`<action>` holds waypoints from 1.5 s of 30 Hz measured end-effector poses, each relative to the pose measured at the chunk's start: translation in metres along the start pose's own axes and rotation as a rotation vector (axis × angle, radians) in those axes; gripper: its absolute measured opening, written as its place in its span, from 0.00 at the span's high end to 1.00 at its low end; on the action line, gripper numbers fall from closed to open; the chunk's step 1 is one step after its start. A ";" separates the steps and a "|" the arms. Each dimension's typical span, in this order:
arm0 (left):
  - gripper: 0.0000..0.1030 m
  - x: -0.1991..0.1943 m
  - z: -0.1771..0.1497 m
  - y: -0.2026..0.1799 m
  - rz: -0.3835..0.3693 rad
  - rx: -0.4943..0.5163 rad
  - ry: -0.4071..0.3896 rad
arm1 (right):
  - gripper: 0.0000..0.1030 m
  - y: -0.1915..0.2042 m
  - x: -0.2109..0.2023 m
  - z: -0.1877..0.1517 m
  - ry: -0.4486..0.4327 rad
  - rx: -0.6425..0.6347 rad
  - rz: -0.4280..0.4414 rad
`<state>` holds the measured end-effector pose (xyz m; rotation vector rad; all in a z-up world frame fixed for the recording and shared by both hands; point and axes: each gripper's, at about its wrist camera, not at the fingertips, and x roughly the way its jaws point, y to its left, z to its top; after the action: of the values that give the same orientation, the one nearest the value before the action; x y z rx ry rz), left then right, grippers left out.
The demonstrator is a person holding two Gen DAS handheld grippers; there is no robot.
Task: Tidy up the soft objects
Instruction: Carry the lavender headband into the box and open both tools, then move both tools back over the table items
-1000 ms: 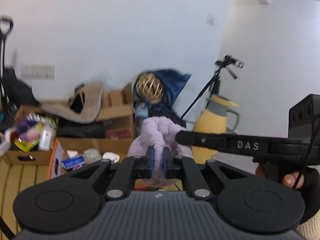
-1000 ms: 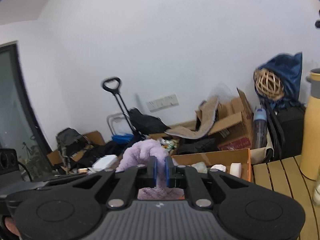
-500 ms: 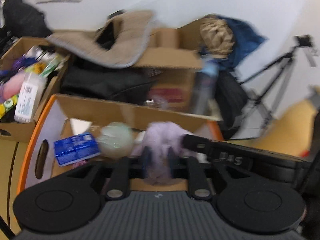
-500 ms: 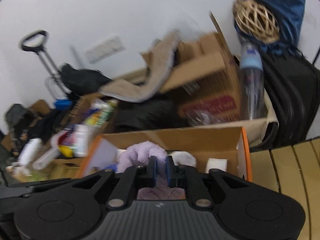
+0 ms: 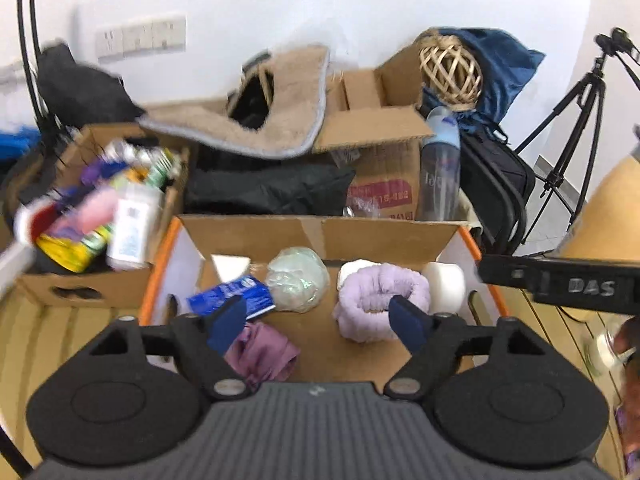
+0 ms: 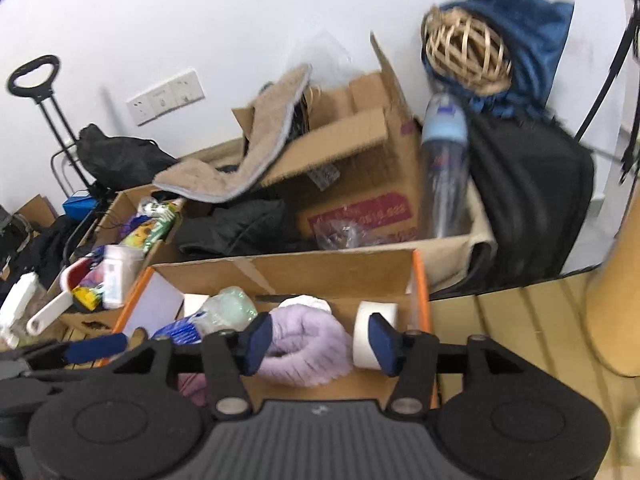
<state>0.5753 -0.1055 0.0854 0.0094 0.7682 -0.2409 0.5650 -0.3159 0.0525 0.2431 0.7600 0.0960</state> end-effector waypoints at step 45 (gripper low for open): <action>0.00 -0.337 -0.410 -0.023 0.153 0.070 -0.614 | 0.00 0.041 -0.331 -0.468 -0.625 -0.142 -0.117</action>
<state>0.0555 -0.0168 0.0240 0.0574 0.1465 -0.1129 0.0017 -0.2479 -0.0424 0.0816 0.1429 -0.0384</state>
